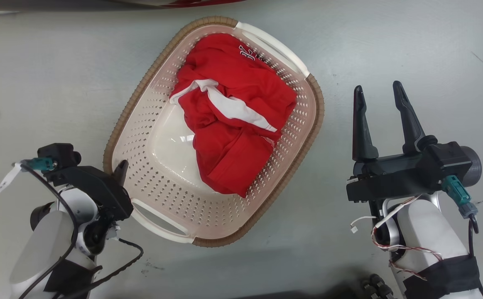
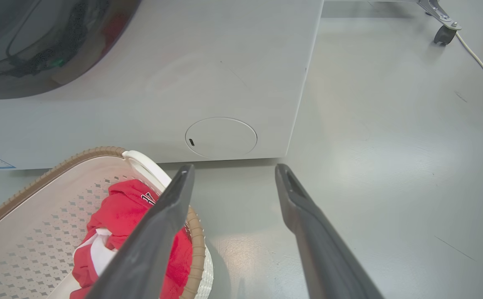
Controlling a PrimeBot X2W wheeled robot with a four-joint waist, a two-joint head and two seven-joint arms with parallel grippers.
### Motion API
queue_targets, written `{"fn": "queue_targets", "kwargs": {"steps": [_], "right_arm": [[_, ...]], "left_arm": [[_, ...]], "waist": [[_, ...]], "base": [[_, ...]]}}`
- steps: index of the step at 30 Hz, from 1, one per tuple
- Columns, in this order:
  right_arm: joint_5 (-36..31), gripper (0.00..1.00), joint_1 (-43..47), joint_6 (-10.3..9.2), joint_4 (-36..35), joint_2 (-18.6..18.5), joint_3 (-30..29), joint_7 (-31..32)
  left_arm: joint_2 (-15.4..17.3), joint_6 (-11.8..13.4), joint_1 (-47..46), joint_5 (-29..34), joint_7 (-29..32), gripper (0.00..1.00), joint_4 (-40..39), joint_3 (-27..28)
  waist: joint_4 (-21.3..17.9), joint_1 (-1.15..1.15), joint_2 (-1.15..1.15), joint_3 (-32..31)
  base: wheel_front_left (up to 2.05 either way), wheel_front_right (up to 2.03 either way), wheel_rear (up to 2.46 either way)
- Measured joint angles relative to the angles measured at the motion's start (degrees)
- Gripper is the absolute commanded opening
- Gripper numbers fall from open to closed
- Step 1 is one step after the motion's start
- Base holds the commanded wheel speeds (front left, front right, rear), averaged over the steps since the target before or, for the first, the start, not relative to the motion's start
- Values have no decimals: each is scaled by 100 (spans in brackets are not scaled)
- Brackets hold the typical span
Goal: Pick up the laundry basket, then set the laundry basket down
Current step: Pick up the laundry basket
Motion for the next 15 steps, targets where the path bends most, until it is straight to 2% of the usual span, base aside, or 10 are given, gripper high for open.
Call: {"fn": "queue_targets", "kwargs": {"steps": [5,10,15], "right_arm": [[0,100,-10,0,26,12,-16,0],[12,100,-14,35,74,23,-27,0],[25,100,-14,44,120,35,-48,0]], "left_arm": [[120,-98,-64,246,3,0,60,-241],[590,-202,-229,739,98,0,63,-732],[905,-245,-357,1025,169,0,48,-1058]], "waist": [[21,0,0,-37],[25,0,0,-84],[-11,0,0,-158]], "base": [[0,0,0],[0,0,0],[0,0,0]]}}
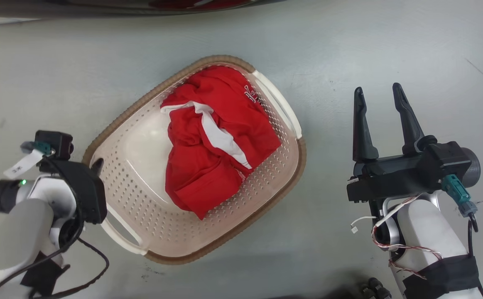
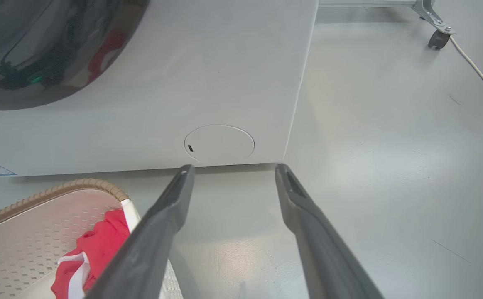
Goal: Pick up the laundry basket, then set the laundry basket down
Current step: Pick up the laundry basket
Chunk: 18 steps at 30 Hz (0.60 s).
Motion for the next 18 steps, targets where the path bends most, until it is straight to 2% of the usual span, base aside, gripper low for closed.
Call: {"fn": "queue_targets", "kwargs": {"steps": [10,18], "right_arm": [[8,100,2,32,9,29,60,0],[16,100,25,48,10,32,35,0]], "left_arm": [[443,-2,-393,245,281,0,-315,-987],[556,-8,-582,138,397,0,-414,-1462]], "waist": [[-155,0,0,-40],[-296,0,0,-35]], "base": [[0,0,0],[0,0,0]]}}
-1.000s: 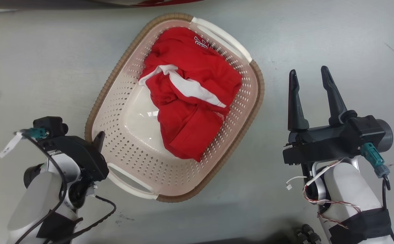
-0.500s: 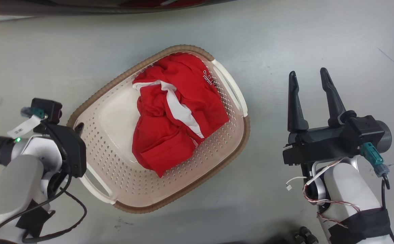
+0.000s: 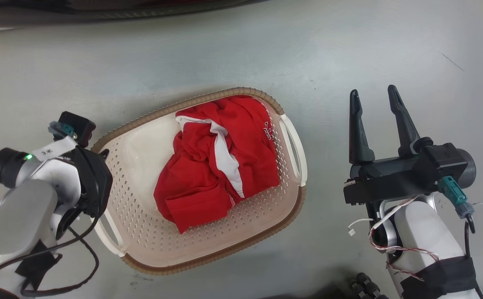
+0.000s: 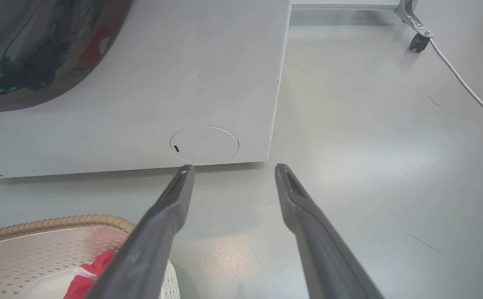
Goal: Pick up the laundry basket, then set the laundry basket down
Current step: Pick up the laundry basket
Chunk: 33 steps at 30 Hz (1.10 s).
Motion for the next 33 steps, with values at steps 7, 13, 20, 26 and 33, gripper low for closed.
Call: {"fn": "queue_targets", "kwargs": {"steps": [7,13,20,26,33], "right_arm": [[0,100,19,0,-24,8,1,0],[0,100,18,1,-51,20,29,0],[0,100,19,1,-80,21,30,0],[0,100,19,1,-94,23,30,0],[-1,100,18,9,-92,25,-4,0]], "left_arm": [[171,-41,-200,-197,5,0,-58,-320],[330,-42,-434,-356,-49,0,-90,-522],[350,-42,-543,-604,-170,0,-34,-675],[347,-42,-673,-635,-365,100,89,-772],[332,-42,-760,-634,-693,100,177,-898]], "waist": [[-52,0,0,23],[-125,0,0,86],[-166,0,0,133],[-169,0,0,160],[-125,0,0,161]], "base": [[0,0,0],[0,0,0],[0,0,0],[0,0,0],[0,0,0]]}}
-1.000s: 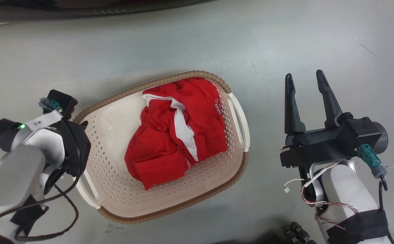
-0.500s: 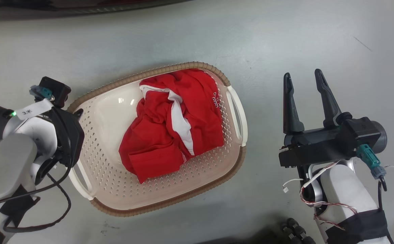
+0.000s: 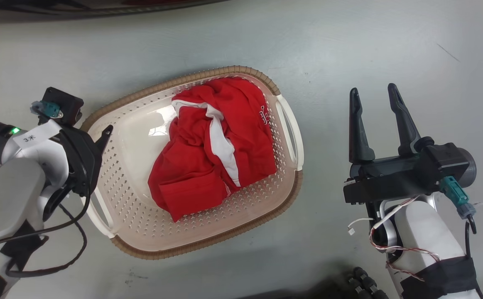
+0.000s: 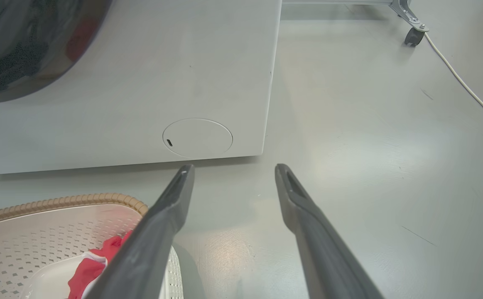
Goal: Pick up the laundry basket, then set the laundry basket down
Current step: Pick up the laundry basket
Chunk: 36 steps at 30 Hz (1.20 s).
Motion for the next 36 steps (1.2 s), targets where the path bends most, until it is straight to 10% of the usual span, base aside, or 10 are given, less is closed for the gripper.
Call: {"fn": "queue_targets", "kwargs": {"steps": [25,36], "right_arm": [[-121,100,216,192,366,-348,-275,0],[-158,100,465,229,338,-430,-323,0]], "left_arm": [[-1077,635,1144,-714,-2700,100,417,1082],[-1239,970,1923,-615,-2714,100,-216,1383]], "waist": [[531,0,0,-1245],[764,-1,0,-2163]], "base": [[0,0,0],[0,0,0]]}}
